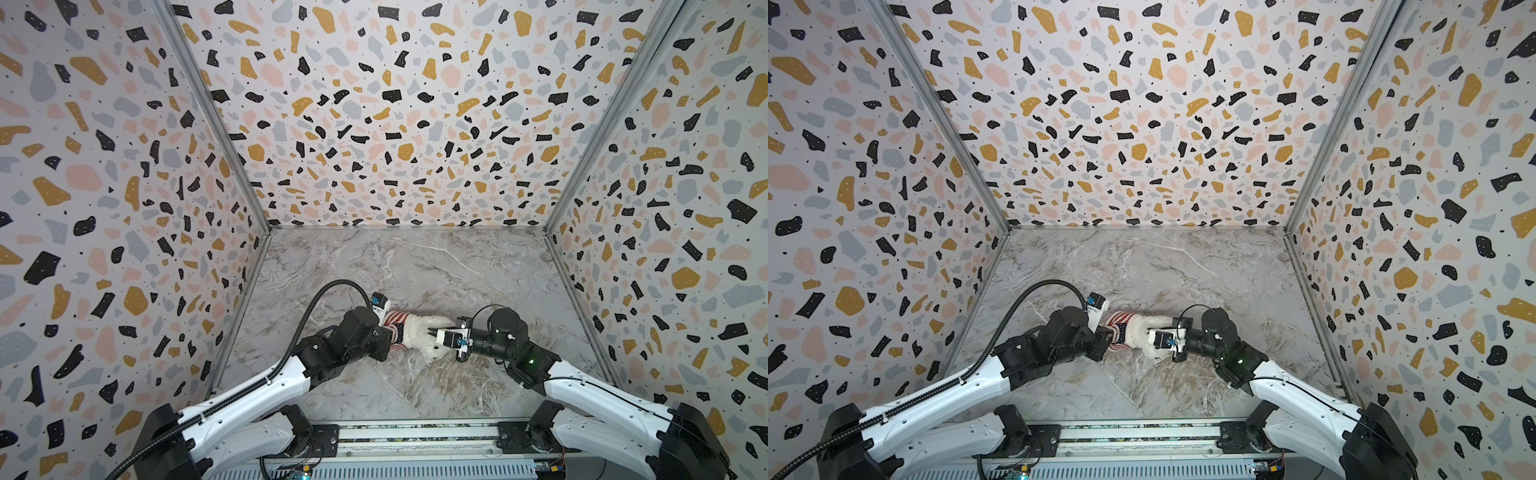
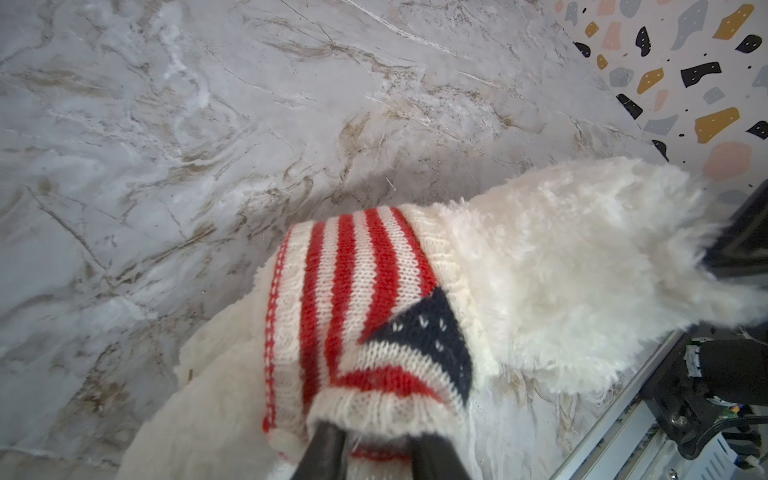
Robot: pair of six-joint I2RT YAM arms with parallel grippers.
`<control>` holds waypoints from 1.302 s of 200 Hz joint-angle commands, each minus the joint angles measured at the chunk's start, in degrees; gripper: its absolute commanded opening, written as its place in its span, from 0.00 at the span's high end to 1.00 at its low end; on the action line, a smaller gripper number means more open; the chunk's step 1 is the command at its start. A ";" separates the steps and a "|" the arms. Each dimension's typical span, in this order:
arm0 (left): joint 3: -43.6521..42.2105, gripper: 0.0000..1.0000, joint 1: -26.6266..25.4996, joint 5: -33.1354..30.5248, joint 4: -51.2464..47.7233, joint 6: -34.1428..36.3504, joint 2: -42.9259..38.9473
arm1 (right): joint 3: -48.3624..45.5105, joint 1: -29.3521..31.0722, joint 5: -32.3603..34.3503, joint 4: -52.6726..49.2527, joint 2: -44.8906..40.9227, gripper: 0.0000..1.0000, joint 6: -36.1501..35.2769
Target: Dress the teddy bear
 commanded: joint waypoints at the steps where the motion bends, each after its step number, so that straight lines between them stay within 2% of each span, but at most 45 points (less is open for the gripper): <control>1: -1.02 0.80 -0.40 2.86 5.69 1.13 1.49 | 0.39 0.64 -1.91 4.17 0.19 1.00 1.93; 19: -1.49 0.84 -0.48 4.42 7.56 1.09 2.56 | 0.48 0.67 -1.45 4.71 0.85 1.00 3.14; 37: -1.62 0.83 -0.52 2.82 6.96 1.51 3.69 | 0.49 0.64 -1.17 5.06 1.42 1.00 3.96; 45: -1.50 0.80 -0.54 1.44 6.27 1.84 4.08 | 0.37 0.59 -1.18 5.40 1.56 1.00 4.28; 63: -1.44 0.65 -0.49 -1.60 5.09 2.62 4.62 | 0.31 0.59 -1.54 5.82 1.84 1.00 4.54; 88: -1.71 0.64 -0.52 -2.15 5.28 3.40 5.83 | 0.22 0.50 -2.09 6.63 1.93 1.00 4.80; 121: -1.91 0.72 -0.55 -0.78 6.66 3.95 7.30 | 0.13 0.50 -2.15 6.90 1.93 1.00 5.01; 147: -2.46 0.85 -0.62 0.22 7.76 4.12 7.79 | -0.31 0.50 -2.19 8.07 1.94 1.00 5.88; 193: -3.34 1.00 -0.62 1.16 9.06 3.43 6.06 | -0.14 0.35 -1.65 8.66 2.19 1.00 7.06; 236: -3.32 1.00 -0.58 2.80 9.49 1.30 3.81 | 2.47 -2.18 -0.29 6.42 3.33 1.00 10.87; 260: -3.58 1.00 -0.58 4.88 12.22 -2.28 2.69 | 4.08 -4.81 -0.10 5.87 4.15 1.00 14.18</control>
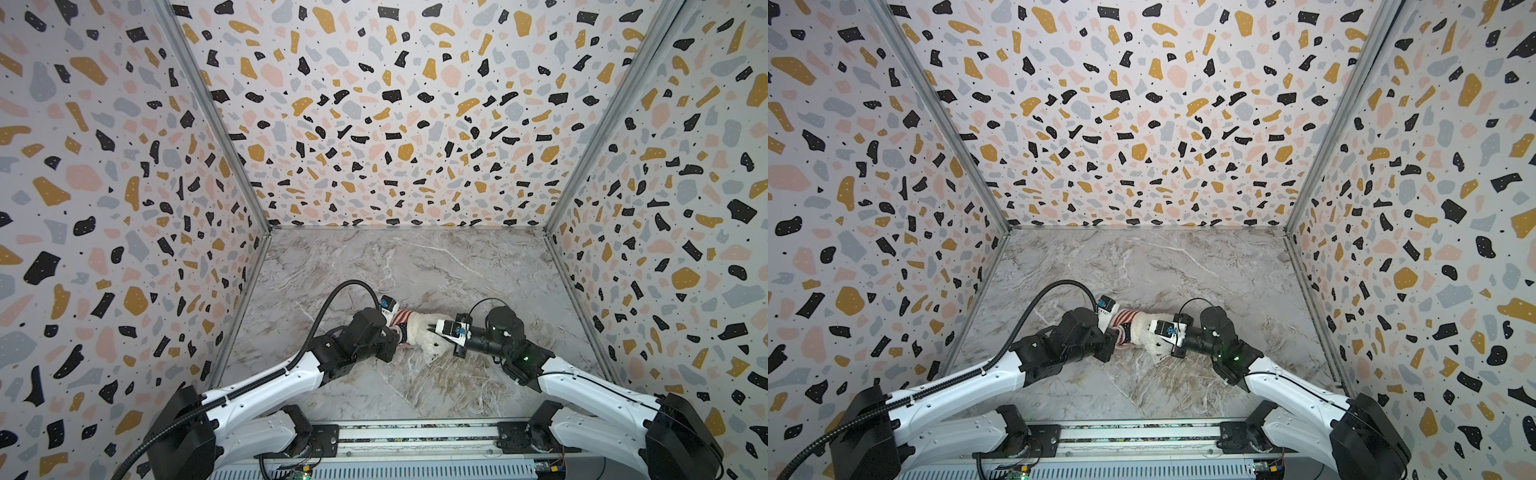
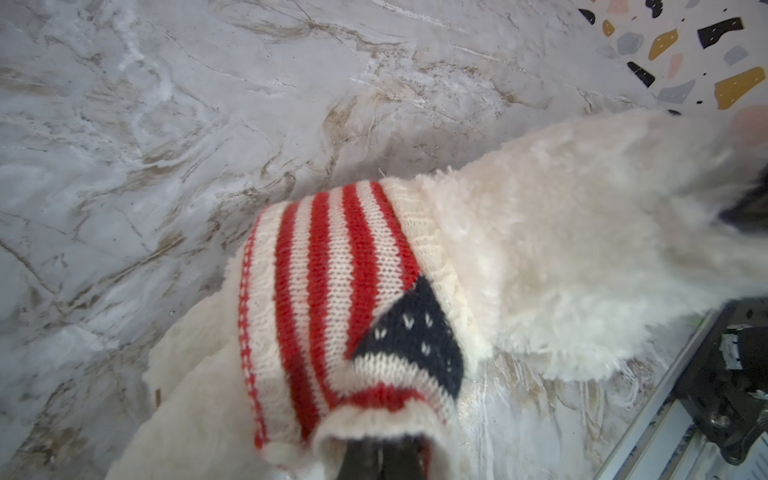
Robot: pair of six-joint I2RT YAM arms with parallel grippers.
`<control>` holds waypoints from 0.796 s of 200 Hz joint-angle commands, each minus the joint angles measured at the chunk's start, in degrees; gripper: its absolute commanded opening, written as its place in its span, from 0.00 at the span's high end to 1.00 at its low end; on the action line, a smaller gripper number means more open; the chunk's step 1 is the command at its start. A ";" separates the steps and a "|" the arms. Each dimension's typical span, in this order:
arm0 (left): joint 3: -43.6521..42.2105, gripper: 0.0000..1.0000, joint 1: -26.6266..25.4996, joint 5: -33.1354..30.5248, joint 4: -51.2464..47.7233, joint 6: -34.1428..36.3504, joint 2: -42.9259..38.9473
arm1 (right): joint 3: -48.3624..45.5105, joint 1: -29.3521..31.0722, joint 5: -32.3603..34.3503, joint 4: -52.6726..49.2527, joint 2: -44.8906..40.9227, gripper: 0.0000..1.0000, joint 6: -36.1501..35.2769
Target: Dress the teddy bear
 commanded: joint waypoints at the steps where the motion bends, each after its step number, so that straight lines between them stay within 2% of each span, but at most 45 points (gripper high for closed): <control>1: -1.09 1.00 -0.42 3.56 5.10 -3.73 -1.57 | 4.39 -2.08 -0.39 1.97 0.29 1.00 5.01; 17: -1.30 1.00 -0.41 5.42 8.14 -7.45 -1.75 | 6.58 -3.80 0.90 0.40 1.77 0.89 7.34; 49: -2.46 1.00 -0.30 6.53 16.05 -17.59 -1.56 | 12.37 -5.84 2.94 -2.46 5.65 0.75 10.55; 73: -4.46 1.00 -0.02 5.43 22.97 -25.84 -2.17 | 17.77 -5.92 4.75 -6.01 8.11 0.66 12.41; 97: -7.18 1.00 1.40 3.39 28.38 -34.10 -3.30 | 20.65 -5.84 6.45 -8.69 7.95 0.53 15.77; 126: -12.41 1.00 4.87 3.20 36.89 -42.71 -4.06 | 20.66 -5.11 7.67 -13.55 4.53 0.48 21.23; 159: -13.24 1.00 7.25 2.47 38.54 -45.57 -3.64 | 13.47 -0.95 10.11 -15.42 -3.81 0.46 26.18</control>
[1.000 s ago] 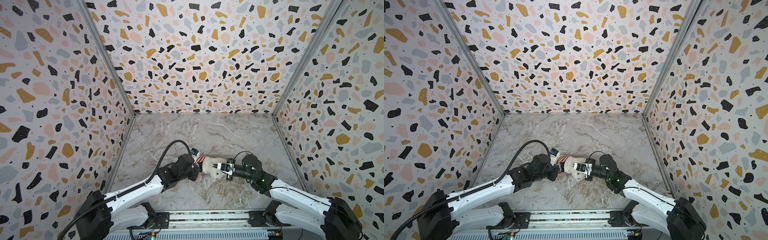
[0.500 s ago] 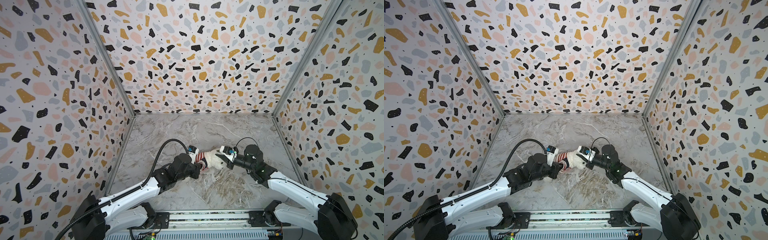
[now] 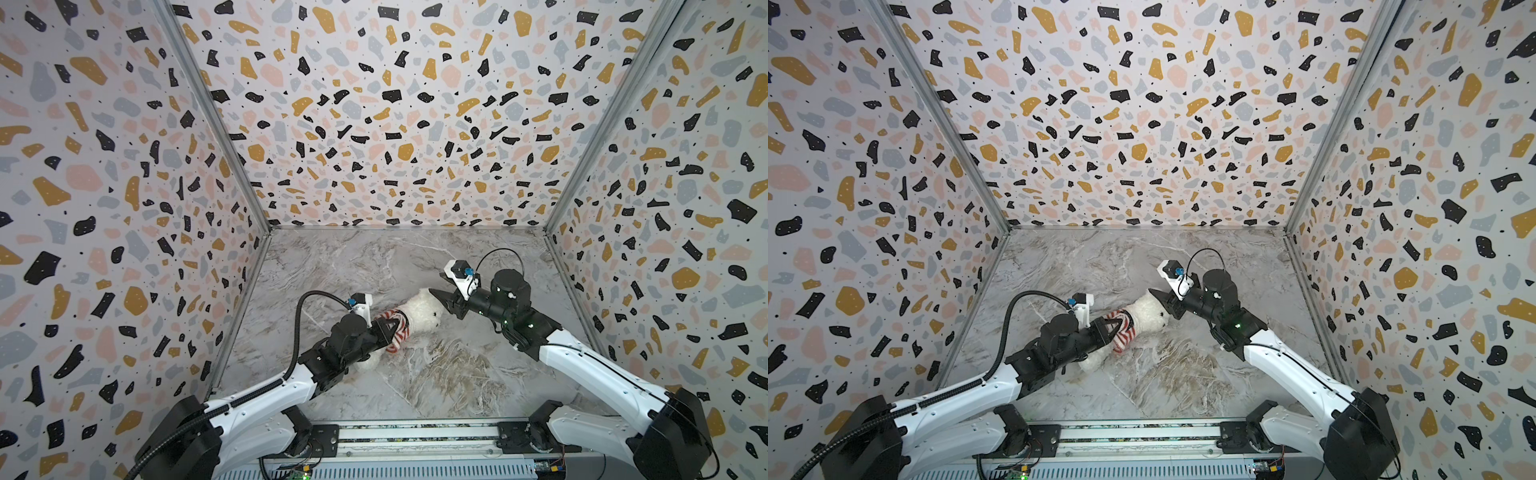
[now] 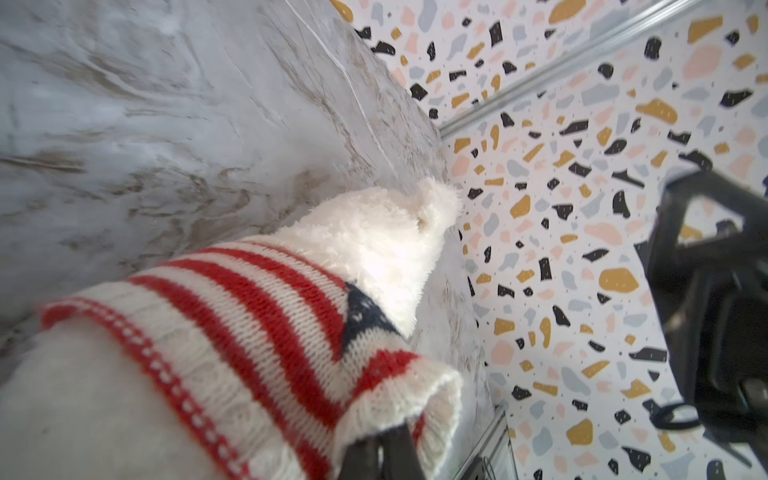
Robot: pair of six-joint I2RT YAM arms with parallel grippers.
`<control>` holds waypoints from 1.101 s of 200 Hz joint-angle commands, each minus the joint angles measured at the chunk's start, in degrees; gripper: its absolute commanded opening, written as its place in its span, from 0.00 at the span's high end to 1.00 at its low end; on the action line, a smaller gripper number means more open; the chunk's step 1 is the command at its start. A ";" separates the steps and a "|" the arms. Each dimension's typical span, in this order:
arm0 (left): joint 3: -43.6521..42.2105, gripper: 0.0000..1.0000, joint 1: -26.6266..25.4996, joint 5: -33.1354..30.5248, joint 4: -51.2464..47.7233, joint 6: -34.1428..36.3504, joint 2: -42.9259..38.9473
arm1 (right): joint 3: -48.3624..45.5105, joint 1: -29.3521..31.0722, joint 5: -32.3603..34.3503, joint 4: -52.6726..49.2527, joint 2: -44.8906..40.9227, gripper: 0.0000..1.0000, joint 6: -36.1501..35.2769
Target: Dress the teddy bear
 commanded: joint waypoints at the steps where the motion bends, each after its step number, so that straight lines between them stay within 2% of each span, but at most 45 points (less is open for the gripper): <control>1: 0.09 1.00 1.25 -1.28 8.73 -5.68 -0.56 | -4.49 3.13 1.80 -3.57 -6.63 0.46 6.14; 37: 0.05 1.00 1.53 -1.60 13.43 -11.02 0.95 | -13.57 12.71 3.57 0.08 -12.29 0.39 11.91; 74: 2.60 1.00 1.56 -1.10 15.15 -13.90 2.85 | -22.09 19.16 4.63 13.84 -10.69 0.28 19.13; 134: 3.86 1.00 1.17 -3.82 16.66 -16.08 3.86 | -20.86 21.85 0.14 34.02 6.73 0.22 22.27; 186: 3.02 1.00 1.07 -5.99 19.39 -18.18 5.20 | -17.85 22.22 -1.05 42.49 18.53 0.22 22.32; 220: 3.65 1.00 0.69 -6.12 20.04 -18.76 6.45 | -16.27 22.22 -1.43 46.56 24.09 0.27 23.53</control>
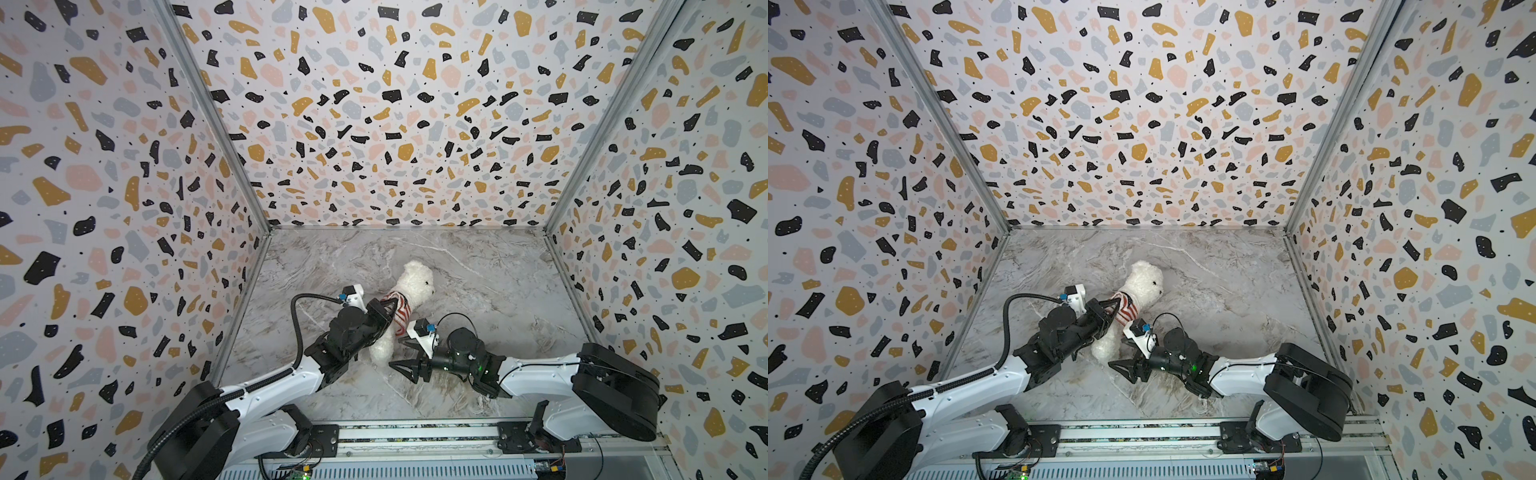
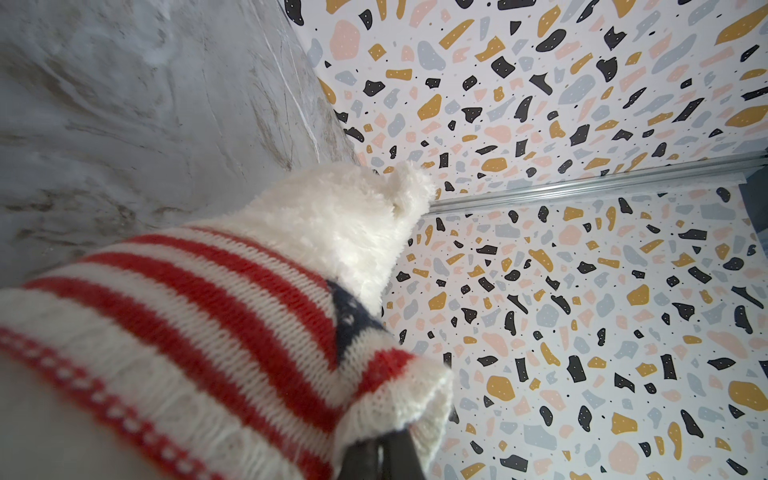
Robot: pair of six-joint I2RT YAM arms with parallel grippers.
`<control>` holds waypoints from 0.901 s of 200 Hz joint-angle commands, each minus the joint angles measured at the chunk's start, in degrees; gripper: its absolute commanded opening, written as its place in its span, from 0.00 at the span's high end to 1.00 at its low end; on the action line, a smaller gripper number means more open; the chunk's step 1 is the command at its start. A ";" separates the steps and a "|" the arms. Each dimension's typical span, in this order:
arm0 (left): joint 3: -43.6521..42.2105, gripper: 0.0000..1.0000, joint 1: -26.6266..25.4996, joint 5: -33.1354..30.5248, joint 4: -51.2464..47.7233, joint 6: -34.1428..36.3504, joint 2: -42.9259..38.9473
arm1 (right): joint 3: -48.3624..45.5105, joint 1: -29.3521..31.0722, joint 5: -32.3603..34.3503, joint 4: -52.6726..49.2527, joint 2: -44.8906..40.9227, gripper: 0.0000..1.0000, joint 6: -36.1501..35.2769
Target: Dress the teddy bear
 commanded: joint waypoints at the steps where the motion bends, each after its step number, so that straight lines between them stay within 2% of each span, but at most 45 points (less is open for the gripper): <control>1: 1.77 1.00 -0.52 -0.92 6.14 -0.82 0.35 | 2.74 0.26 -1.11 5.42 2.42 0.27 1.20; 19: 1.98 1.00 -0.71 -1.26 6.10 -1.01 0.62 | 3.61 0.15 -1.20 7.19 4.67 0.30 1.89; 38: 2.08 1.00 -0.89 -1.53 6.23 -1.17 0.77 | 4.14 -0.01 -1.36 7.94 6.15 0.37 2.07; 91: 1.66 1.00 -0.97 -1.37 6.58 -1.35 0.10 | 2.88 -1.12 1.18 6.98 6.21 0.73 2.23; 130: 1.03 1.00 -0.98 -1.54 6.66 -1.36 -0.92 | 0.20 -3.13 4.07 3.44 1.86 1.00 1.19; 180: -0.55 1.00 -0.48 -1.95 7.59 -1.60 -2.54 | -4.71 -8.37 11.16 -9.69 -10.01 1.00 -2.94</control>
